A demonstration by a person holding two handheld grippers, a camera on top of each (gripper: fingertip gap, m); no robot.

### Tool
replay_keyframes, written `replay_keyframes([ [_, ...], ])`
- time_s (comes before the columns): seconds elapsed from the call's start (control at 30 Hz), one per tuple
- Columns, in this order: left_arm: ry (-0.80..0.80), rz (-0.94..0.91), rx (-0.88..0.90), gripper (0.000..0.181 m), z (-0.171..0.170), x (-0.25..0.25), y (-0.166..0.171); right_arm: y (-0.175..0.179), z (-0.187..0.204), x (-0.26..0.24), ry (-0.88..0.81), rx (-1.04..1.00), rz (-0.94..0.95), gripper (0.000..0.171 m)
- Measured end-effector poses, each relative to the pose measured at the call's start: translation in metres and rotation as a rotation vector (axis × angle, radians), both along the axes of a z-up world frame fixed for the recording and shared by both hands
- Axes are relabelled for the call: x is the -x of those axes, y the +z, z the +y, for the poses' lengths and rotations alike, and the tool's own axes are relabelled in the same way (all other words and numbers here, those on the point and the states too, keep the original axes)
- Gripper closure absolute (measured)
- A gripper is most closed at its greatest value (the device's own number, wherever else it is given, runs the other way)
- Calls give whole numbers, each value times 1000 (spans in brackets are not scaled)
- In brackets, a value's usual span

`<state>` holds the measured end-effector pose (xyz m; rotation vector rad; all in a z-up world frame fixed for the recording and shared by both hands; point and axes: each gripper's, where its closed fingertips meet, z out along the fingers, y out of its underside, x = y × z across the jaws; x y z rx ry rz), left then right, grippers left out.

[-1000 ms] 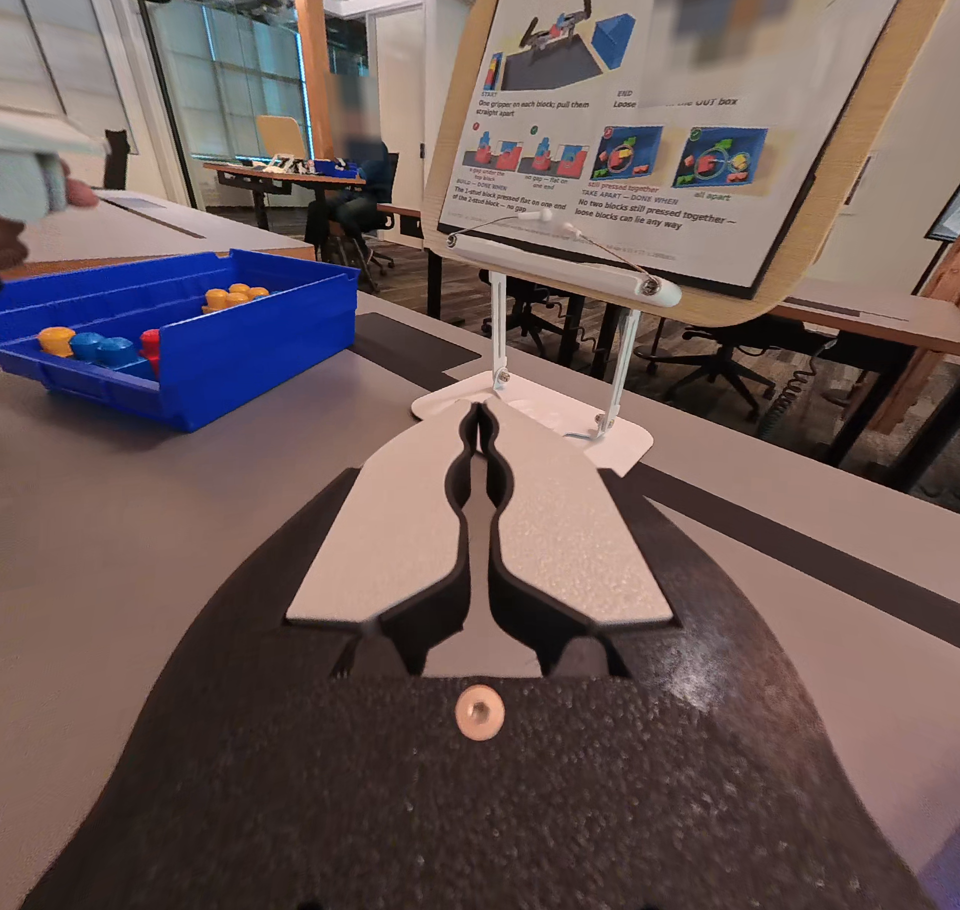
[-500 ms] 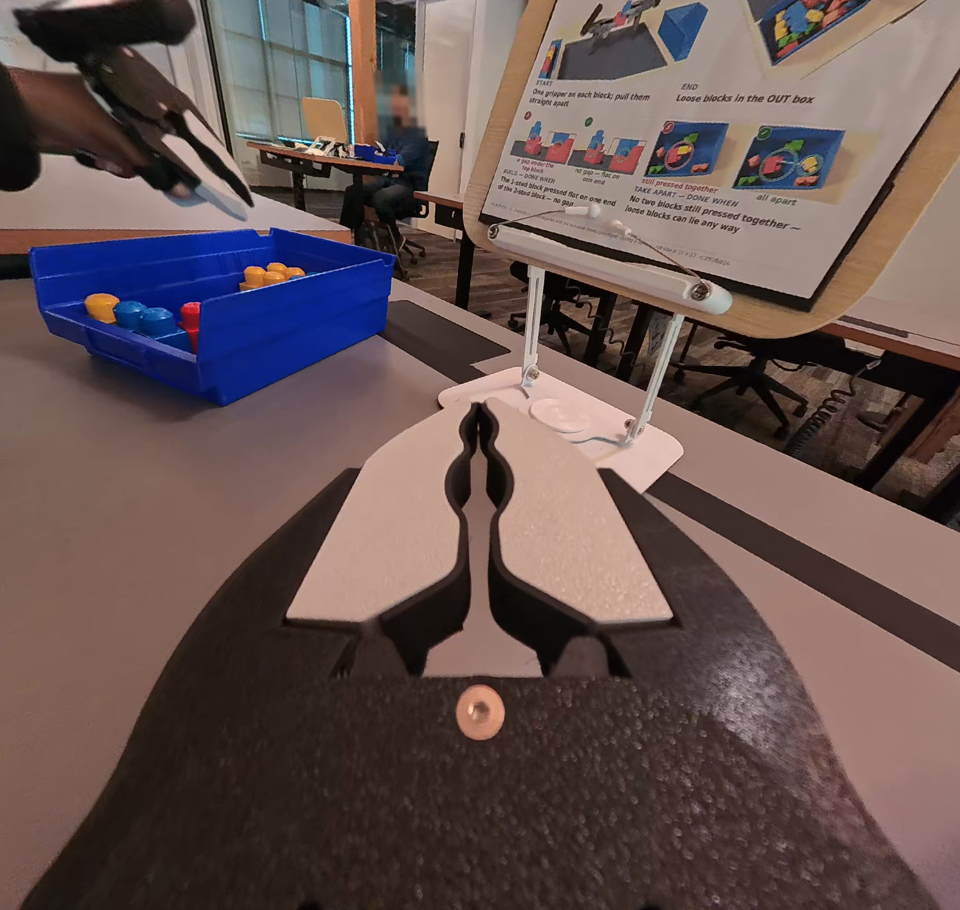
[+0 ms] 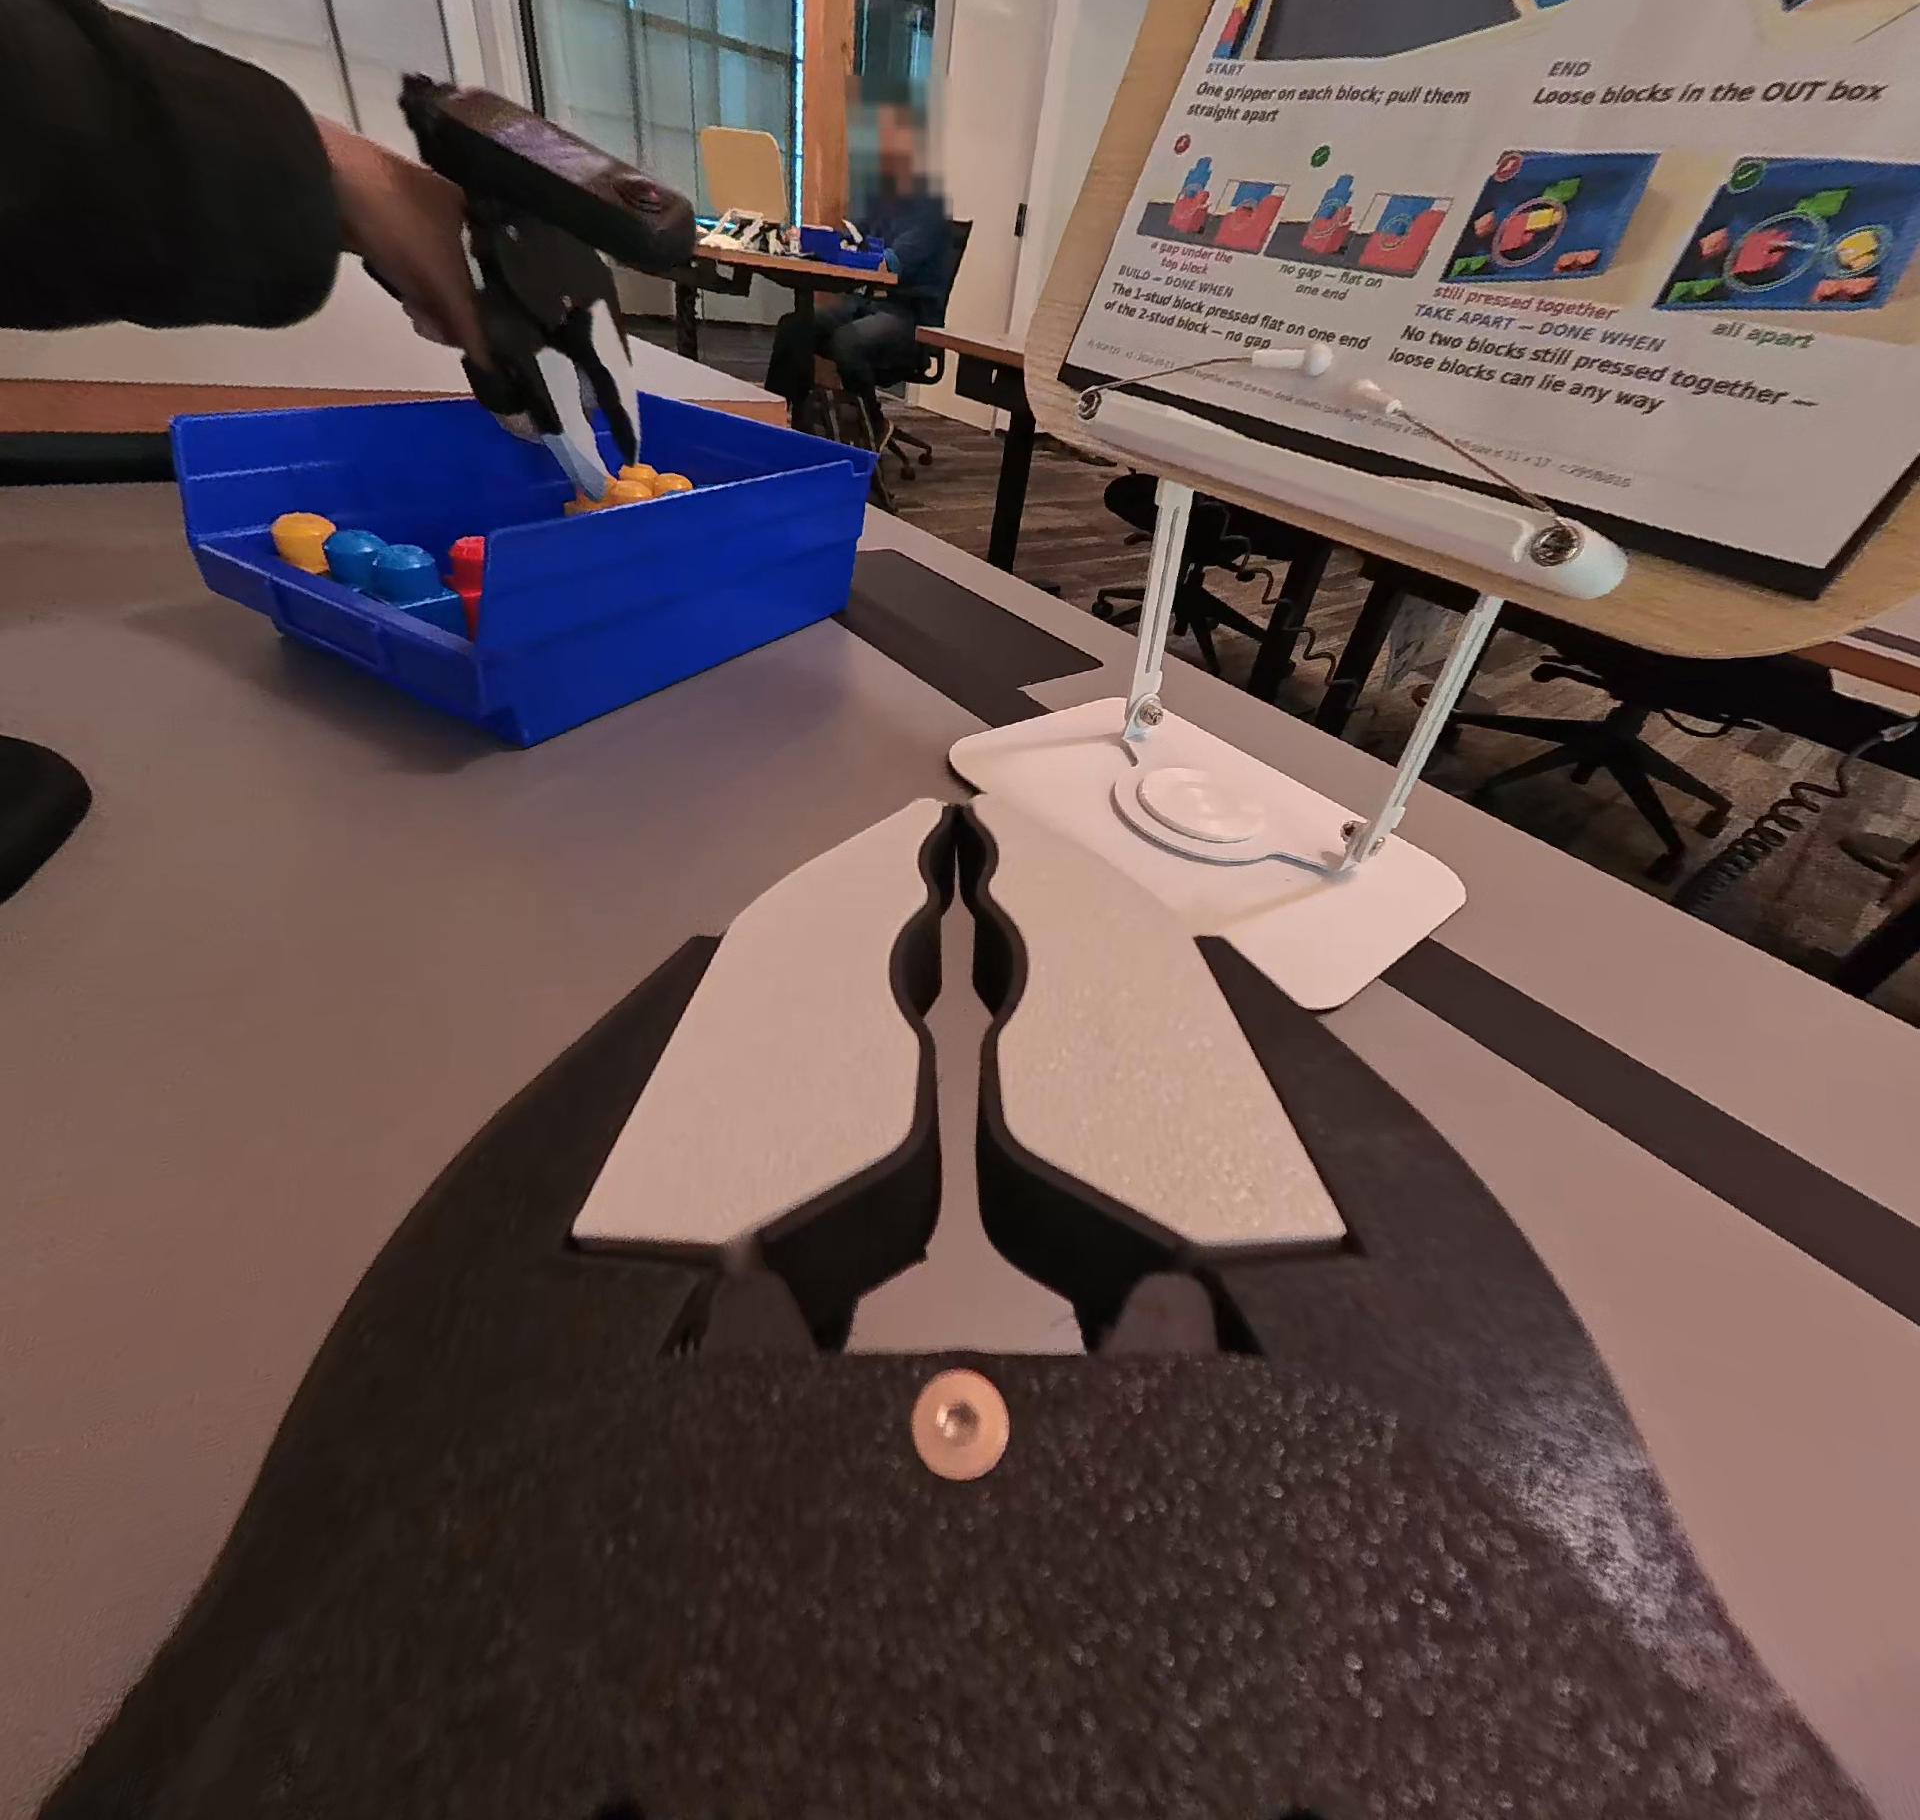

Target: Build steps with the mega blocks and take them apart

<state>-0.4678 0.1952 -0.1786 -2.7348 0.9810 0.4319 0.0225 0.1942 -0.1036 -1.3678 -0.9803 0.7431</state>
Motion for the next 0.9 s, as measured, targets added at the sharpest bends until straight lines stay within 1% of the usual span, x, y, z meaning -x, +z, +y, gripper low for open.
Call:
replay_keyframes([
  [0.13,2,46,60,142,1,5,-13,-2,-1,1,12,7,-7,171],
  [0.27,7,64,46,145,6,6,-21,-4,-2,2,20,10,-14,171],
  [0.37,-2,66,20,146,7,5,-20,-6,-3,4,27,14,-19,171],
  [0.47,-18,67,-9,146,2,5,-11,-5,-4,4,30,9,-20,171],
  [0.57,-47,66,-69,147,-2,1,12,-4,-5,4,31,10,-15,171],
  [0.67,-92,33,-163,147,-6,-18,48,-3,-5,4,32,8,-11,171],
  [0.8,-189,-25,-257,147,-15,-70,93,-2,-8,6,36,5,-11,171],
  [0.9,-272,-65,-256,147,-27,-127,110,-1,-9,7,37,2,-11,171],
])
